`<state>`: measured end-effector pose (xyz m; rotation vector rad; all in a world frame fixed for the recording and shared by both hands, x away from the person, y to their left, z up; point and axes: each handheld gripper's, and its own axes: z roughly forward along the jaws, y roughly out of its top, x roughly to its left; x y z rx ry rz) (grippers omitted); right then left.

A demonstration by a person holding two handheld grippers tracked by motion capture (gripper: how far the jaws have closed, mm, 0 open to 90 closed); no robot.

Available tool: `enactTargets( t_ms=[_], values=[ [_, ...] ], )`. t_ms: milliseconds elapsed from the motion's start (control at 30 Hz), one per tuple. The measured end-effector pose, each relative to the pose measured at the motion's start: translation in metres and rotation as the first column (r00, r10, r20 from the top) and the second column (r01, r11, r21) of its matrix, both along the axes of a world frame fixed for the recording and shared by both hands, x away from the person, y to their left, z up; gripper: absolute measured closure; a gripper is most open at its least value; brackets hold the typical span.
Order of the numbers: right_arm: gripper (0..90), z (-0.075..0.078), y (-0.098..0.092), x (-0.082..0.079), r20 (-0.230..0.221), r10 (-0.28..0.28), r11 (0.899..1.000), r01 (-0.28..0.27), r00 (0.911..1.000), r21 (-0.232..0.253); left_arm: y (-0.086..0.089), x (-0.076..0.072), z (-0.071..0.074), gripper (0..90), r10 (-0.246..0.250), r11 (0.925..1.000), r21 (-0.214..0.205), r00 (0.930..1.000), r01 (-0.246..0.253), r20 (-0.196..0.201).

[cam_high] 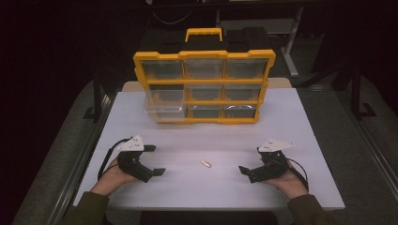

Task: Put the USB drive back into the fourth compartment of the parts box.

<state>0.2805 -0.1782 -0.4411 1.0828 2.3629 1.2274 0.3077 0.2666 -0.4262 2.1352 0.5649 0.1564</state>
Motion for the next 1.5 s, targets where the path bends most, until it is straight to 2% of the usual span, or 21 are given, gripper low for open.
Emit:
enactTargets(
  t_ms=[467, 900, 1133, 1500],
  values=[
    [0.0, 0.002, -0.001, 0.001, -0.011, 0.015, 1.0, -0.015, 0.9998, 0.017, 0.0, 0.0, -0.002, 0.0, 0.003, 1.0, 0.002, 1.0, -0.003, -0.003],
    [0.0, 0.009, 0.007, 0.006, -0.003, 0.046, 0.999, -0.046, 0.999, 0.015, 0.003, -0.003, -0.003, 0.0, -0.003, 1.0, -0.003, 1.0, 0.003, -0.001],
    [0.0, 0.009, 0.008, 0.007, -0.005, 0.051, 0.998, -0.051, 0.9987, 0.025, 0.002, -0.003, -0.003, 0.0, -0.005, 1.0, 0.0, 1.0, 0.005, 0.0],
    [0.0, 0.01, 0.014, 0.01, -0.011, 0.074, 0.997, -0.074, 0.9972, 0.017, 0.002, -0.003, -0.002, 0.0, -0.002, 1.0, -0.003, 1.0, 0.002, 0.004]
  ],
)
